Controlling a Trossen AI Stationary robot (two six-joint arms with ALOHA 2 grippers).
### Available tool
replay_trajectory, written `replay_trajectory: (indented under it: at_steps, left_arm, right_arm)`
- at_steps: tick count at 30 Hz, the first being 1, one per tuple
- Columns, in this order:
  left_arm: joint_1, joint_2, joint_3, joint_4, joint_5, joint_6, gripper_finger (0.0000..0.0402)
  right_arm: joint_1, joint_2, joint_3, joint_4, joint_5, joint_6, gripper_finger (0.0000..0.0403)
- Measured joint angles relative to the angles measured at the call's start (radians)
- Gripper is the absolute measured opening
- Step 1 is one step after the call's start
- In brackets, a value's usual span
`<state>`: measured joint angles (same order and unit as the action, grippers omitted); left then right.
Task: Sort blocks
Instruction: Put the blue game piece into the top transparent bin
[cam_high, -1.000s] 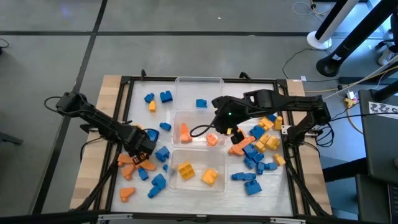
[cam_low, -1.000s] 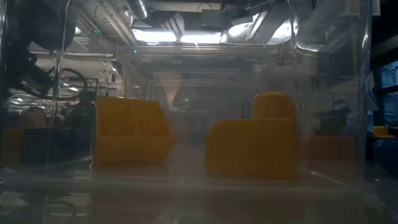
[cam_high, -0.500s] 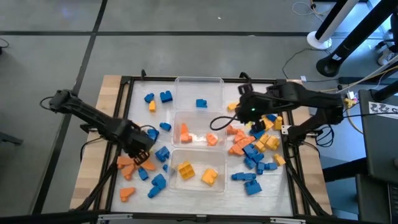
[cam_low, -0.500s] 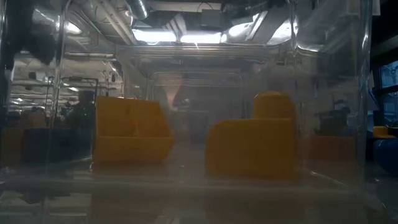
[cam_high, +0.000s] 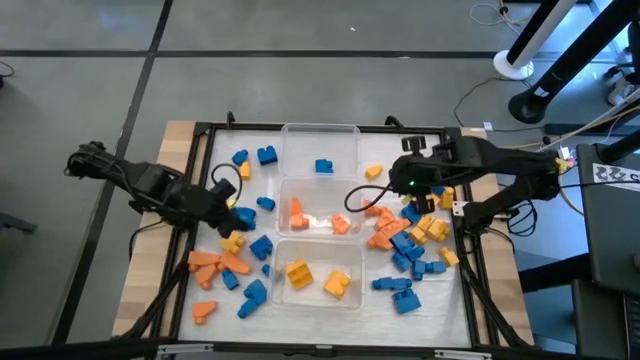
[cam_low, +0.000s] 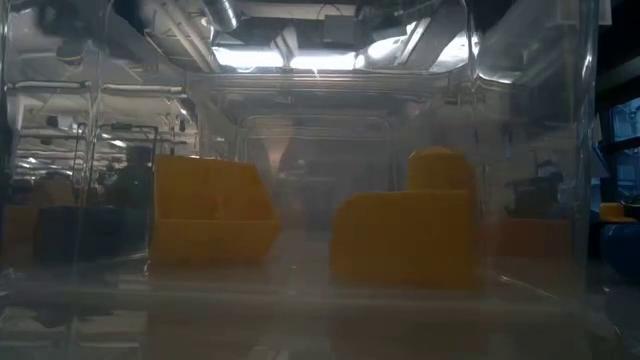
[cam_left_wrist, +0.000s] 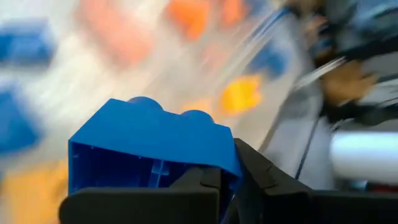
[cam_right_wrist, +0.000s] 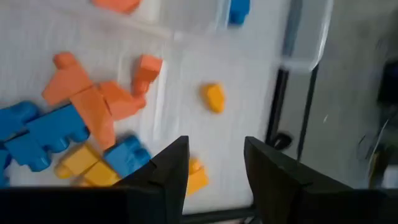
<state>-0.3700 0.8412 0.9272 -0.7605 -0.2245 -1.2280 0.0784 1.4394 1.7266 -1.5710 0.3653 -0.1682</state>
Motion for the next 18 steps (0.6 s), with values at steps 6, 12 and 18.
replay_trajectory:
  at_steps: [6, 12, 18]
  left_arm:
    - [0.089, 0.048, 0.0, 0.272, -0.121, 0.244, 0.0009]
    - [0.268, 0.135, 0.0, 0.487, -0.085, 0.463, 0.001]
    - [0.487, 0.237, 0.0, 0.576, 0.085, 0.529, 0.0016]
  right_arm:
    - [0.0, -0.012, -0.168, 0.009, 0.0, 0.041, 0.0156]
    - [0.0, -0.012, -0.325, 0.189, -0.141, 0.032, 0.0156]
    - [0.0, -0.012, -0.455, 0.36, -0.23, 0.029, 0.0156]
